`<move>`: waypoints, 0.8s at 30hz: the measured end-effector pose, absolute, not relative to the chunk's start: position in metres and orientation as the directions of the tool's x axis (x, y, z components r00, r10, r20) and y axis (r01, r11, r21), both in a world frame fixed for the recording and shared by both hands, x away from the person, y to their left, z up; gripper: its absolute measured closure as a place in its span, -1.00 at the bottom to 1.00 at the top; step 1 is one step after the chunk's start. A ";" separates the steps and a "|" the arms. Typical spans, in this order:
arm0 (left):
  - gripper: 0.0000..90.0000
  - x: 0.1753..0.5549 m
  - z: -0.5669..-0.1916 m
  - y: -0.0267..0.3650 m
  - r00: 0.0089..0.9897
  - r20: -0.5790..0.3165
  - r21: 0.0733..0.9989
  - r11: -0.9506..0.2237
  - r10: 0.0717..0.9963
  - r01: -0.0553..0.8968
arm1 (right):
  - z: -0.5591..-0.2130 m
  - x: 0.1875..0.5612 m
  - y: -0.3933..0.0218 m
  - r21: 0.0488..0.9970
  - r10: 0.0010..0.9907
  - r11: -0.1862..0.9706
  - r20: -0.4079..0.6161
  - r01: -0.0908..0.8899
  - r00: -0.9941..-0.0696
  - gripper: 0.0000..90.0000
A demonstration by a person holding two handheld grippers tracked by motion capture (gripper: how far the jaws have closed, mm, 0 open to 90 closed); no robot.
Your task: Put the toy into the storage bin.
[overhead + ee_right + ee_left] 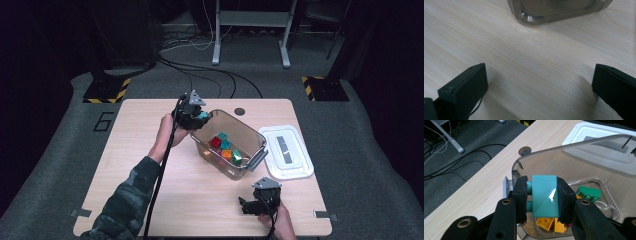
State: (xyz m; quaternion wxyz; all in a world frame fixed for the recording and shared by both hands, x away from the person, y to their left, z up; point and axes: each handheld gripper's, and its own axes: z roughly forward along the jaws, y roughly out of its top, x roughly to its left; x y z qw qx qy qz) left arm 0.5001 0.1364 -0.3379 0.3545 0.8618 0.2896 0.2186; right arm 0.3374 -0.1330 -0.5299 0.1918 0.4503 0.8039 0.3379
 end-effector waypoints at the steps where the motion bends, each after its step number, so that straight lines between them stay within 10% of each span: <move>1: 0.48 0.502 -0.339 0.136 0.738 0.177 0.736 -0.586 0.651 0.340 | -0.530 0.337 -0.133 0.716 0.853 0.367 -0.004 0.594 -0.522 -1.00; 18: 0.45 0.519 -0.358 0.120 0.738 0.136 0.709 -0.585 0.661 0.394 | -0.530 0.337 -0.134 0.715 0.851 0.373 -0.009 0.591 -0.526 -1.00; 24: -0.26 0.516 -0.356 0.123 0.723 0.104 0.717 -0.556 0.683 0.422 | -0.530 0.336 -0.134 0.715 0.850 0.374 -0.010 0.591 -0.527 -1.00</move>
